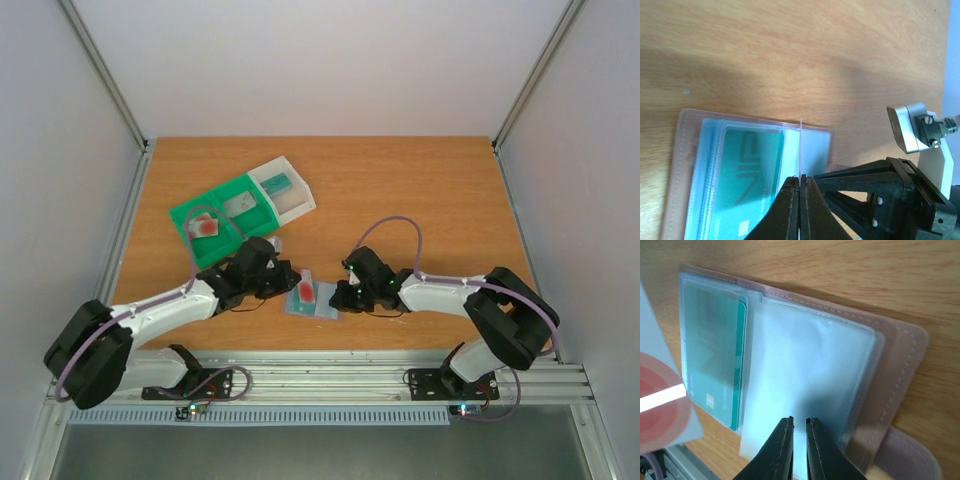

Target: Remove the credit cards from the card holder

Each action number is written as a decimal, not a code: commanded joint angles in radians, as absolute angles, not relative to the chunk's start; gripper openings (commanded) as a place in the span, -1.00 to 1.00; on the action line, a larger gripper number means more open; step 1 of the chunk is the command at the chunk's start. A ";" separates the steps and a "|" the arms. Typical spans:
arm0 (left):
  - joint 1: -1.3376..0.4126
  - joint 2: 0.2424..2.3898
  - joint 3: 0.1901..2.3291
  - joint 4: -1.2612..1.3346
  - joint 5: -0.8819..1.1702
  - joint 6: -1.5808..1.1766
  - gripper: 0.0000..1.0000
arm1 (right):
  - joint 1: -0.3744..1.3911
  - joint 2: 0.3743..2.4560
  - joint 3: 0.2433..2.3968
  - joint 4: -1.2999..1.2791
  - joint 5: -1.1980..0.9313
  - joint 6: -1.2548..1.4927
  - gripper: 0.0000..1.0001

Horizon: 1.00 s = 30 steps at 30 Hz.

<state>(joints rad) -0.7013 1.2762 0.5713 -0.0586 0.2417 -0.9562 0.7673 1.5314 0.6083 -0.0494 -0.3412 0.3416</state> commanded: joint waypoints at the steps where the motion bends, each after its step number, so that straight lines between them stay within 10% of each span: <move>1: -0.699 1.185 0.573 -0.131 0.129 -0.915 -0.99 | 0.761 1.444 0.599 -0.125 -0.336 0.346 -0.80; 22: -0.699 0.819 0.491 0.017 0.178 -1.117 -0.99 | 0.761 1.100 0.557 0.154 -0.566 0.646 0.39; 30: -0.699 0.790 0.467 0.159 0.239 -1.182 -0.99 | 0.761 1.096 0.572 0.199 -0.572 0.716 0.50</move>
